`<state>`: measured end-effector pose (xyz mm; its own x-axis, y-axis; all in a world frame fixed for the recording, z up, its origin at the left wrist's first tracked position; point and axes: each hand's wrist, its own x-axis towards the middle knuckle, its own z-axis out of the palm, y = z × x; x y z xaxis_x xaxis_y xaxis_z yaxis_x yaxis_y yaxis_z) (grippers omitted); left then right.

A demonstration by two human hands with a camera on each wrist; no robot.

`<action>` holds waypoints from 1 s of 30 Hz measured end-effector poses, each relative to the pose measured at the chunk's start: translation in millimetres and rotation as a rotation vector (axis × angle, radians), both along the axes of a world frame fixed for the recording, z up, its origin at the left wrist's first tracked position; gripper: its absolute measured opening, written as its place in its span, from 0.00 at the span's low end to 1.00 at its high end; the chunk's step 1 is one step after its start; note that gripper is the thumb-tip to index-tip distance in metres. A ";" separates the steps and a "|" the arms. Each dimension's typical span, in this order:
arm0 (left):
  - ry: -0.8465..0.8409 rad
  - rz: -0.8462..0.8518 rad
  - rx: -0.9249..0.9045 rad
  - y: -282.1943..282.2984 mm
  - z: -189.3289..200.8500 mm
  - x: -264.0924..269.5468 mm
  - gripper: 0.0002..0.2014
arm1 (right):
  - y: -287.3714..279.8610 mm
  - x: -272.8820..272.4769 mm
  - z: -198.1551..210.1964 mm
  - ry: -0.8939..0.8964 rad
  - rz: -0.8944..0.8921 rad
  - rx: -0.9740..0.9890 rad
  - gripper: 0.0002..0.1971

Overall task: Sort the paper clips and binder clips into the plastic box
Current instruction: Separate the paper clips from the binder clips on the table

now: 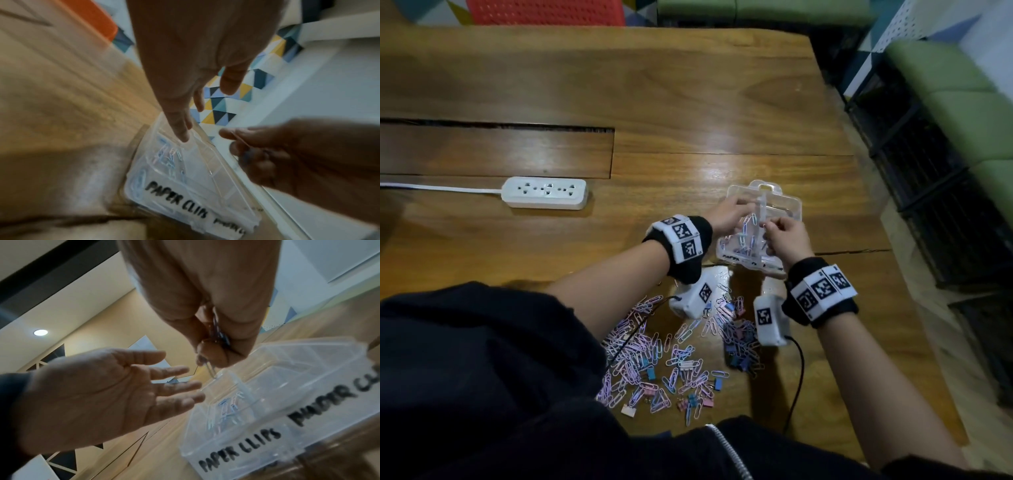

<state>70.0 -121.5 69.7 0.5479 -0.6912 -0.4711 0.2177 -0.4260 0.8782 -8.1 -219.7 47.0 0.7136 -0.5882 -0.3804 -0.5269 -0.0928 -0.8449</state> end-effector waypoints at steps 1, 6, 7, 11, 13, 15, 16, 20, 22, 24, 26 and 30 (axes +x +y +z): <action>-0.082 0.002 0.025 4.6 -1.2 0.0 0.17 | 0.4 5.0 -0.2 -0.011 -0.029 0.018 0.09; -0.460 -0.182 0.311 46.5 -22.7 -6.2 0.12 | 3.9 21.8 -5.5 -0.027 -0.072 0.143 0.10; -0.481 -0.266 0.377 55.8 -28.8 -9.2 0.13 | 5.4 22.3 -5.2 -0.012 -0.050 0.147 0.13; -0.667 -0.603 0.543 84.4 -55.6 -24.9 0.28 | 7.8 15.3 -2.9 -0.013 -0.004 0.106 0.15; -0.752 -0.721 0.545 94.1 -62.8 -30.2 0.32 | 9.1 3.0 0.5 -0.059 -0.041 0.107 0.13; -0.831 -0.781 0.528 102.4 -69.3 -34.6 0.33 | 14.6 -15.3 2.9 -0.106 -0.079 0.110 0.12; -0.856 -0.779 0.522 102.9 -71.7 -37.5 0.33 | 16.8 -28.0 2.8 -0.121 -0.090 0.099 0.13; -0.791 -0.684 0.500 109.2 -72.7 -39.7 0.28 | 44.1 -79.2 -13.2 -0.037 -0.051 -0.008 0.12; -0.789 -0.652 0.486 107.2 -68.6 -40.4 0.21 | 54.4 -94.5 -32.4 0.037 0.010 -0.090 0.12; -0.811 -0.657 0.490 106.8 -70.0 -40.9 0.15 | 62.2 -95.7 -50.2 0.120 0.110 -0.214 0.07; -0.833 -0.687 0.500 104.2 -70.5 -43.1 0.14 | 66.0 -90.5 -58.7 0.211 0.194 -0.341 0.08; -0.909 -0.689 0.450 95.0 -71.0 -49.0 0.16 | 66.3 -79.7 -56.6 0.275 0.307 -0.514 0.15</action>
